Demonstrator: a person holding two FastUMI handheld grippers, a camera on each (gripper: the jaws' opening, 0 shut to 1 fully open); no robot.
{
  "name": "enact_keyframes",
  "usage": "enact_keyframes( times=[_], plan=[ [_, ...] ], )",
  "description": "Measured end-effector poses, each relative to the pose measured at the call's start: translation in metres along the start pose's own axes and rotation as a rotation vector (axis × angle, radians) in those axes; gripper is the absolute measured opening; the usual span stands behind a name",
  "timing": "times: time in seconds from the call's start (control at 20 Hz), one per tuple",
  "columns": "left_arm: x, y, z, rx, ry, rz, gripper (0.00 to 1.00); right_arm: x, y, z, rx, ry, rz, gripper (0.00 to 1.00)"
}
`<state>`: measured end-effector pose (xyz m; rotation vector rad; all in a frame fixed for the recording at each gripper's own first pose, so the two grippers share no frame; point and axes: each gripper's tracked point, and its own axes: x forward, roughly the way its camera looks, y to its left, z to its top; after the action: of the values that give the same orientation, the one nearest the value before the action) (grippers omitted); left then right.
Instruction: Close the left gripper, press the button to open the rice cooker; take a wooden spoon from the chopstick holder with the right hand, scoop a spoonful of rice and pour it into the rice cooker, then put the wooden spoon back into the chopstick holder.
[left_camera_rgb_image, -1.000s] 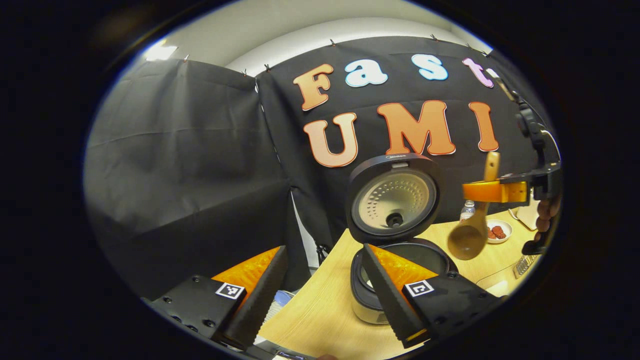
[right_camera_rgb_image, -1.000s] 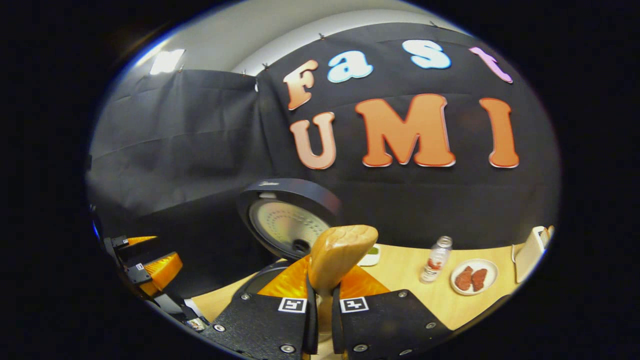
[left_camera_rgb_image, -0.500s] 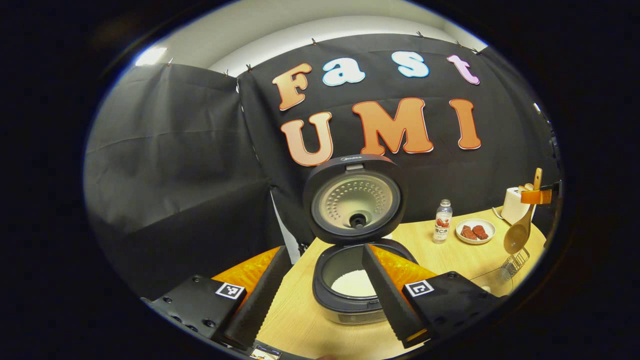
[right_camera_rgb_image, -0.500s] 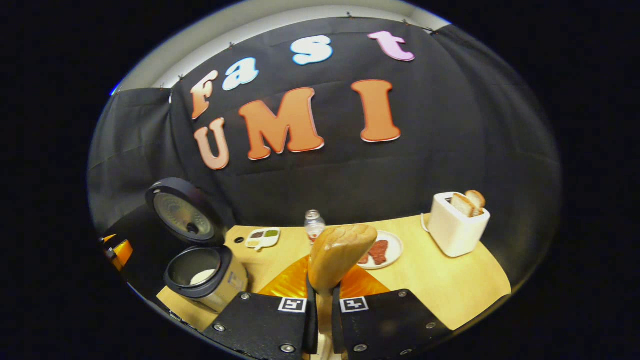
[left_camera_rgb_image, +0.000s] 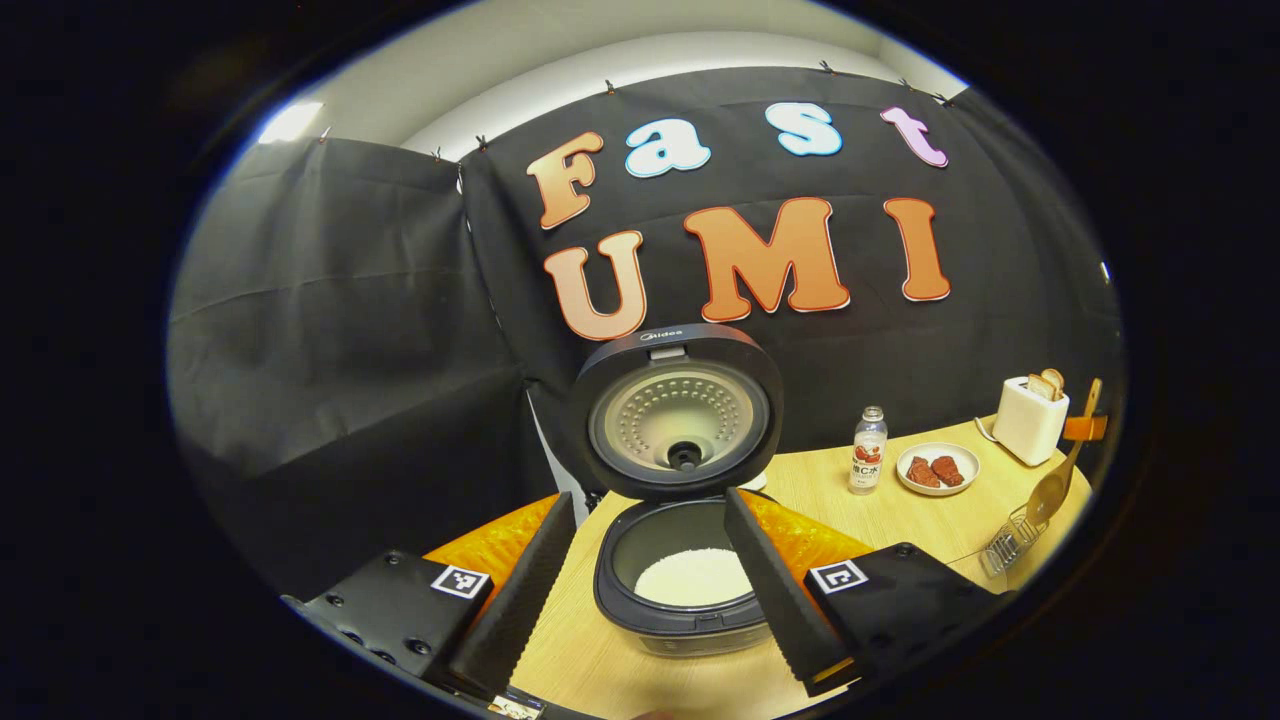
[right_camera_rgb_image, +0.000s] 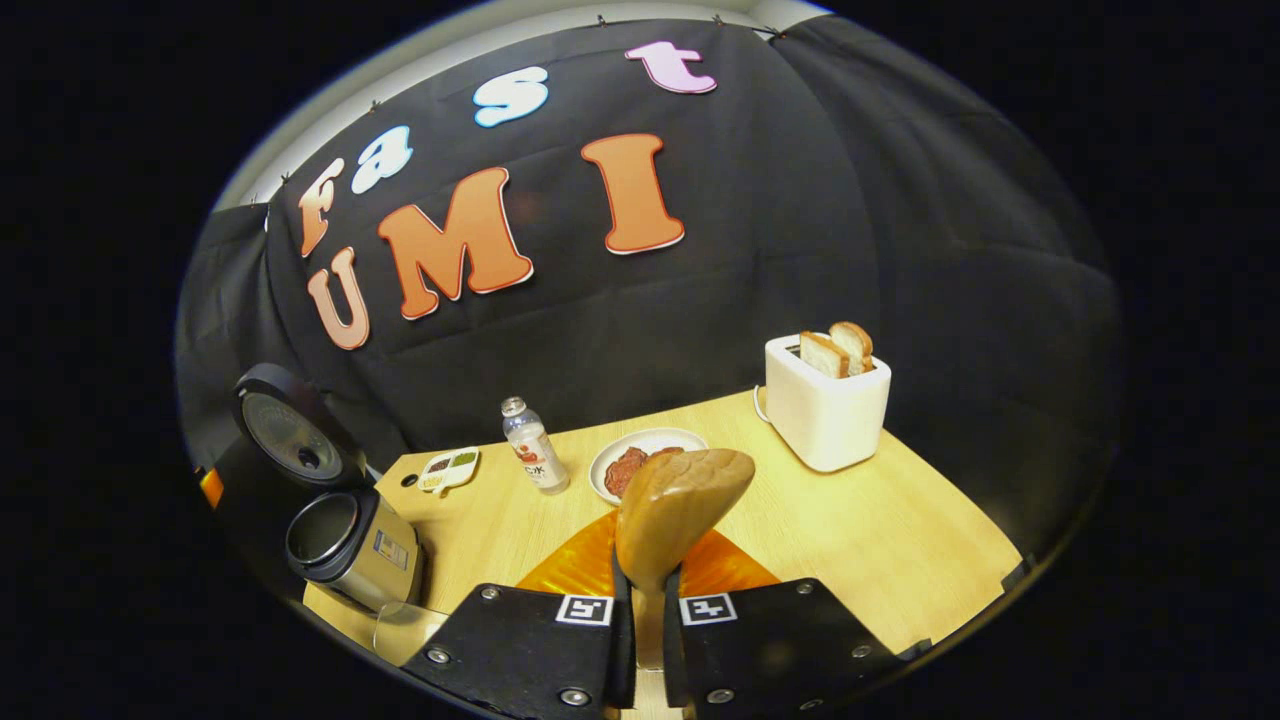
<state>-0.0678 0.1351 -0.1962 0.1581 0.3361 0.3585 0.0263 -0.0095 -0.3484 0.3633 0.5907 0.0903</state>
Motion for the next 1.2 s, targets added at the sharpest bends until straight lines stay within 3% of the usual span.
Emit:
enact_keyframes(
  times=[0.2, 0.25, 0.3, 0.6, 0.75, 0.85, 0.9, 0.95, 1.05, 1.1, 1.2],
  plan=[
    [-0.002, 0.001, 0.002, -0.015, 0.008, 0.023, 0.94, 0.013, -0.004, -0.030, 0.014, 0.065, -0.010, 0.11],
    [-0.002, 0.003, 0.001, -0.020, 0.011, 0.028, 1.00, 0.015, -0.005, -0.038, 0.018, 0.084, -0.013, 0.11],
    [-0.002, 0.004, 0.002, -0.023, 0.012, 0.030, 0.94, 0.017, -0.006, -0.042, 0.017, 0.095, -0.015, 0.10],
    [0.015, 0.009, 0.007, -0.043, 0.024, 0.026, 0.94, 0.017, -0.019, -0.084, 0.010, 0.252, -0.046, 0.17],
    [0.030, 0.007, 0.026, -0.060, 0.001, 0.015, 0.94, 0.009, -0.029, -0.070, 0.025, 0.257, -0.076, 0.19],
    [0.044, 0.006, 0.042, -0.081, -0.016, 0.004, 0.94, 0.003, -0.038, -0.058, 0.007, 0.250, -0.098, 0.25],
    [0.051, 0.008, 0.052, -0.090, -0.027, 0.008, 0.94, -0.001, -0.041, -0.048, -0.001, 0.235, -0.105, 0.33],
    [0.059, 0.011, 0.061, -0.100, -0.033, 0.007, 0.94, -0.005, -0.043, -0.035, -0.007, 0.214, -0.113, 0.26],
    [0.079, 0.013, 0.079, -0.123, -0.027, -0.006, 0.94, -0.011, -0.042, -0.009, -0.019, 0.166, -0.116, 0.51],
    [0.090, 0.013, 0.086, -0.144, -0.018, -0.021, 1.00, -0.016, -0.041, 0.007, -0.030, 0.138, -0.120, 0.62],
    [0.114, 0.018, 0.105, -0.200, 0.001, -0.028, 1.00, -0.025, -0.036, 0.039, -0.055, 0.072, -0.118, 0.75]
  ],
)
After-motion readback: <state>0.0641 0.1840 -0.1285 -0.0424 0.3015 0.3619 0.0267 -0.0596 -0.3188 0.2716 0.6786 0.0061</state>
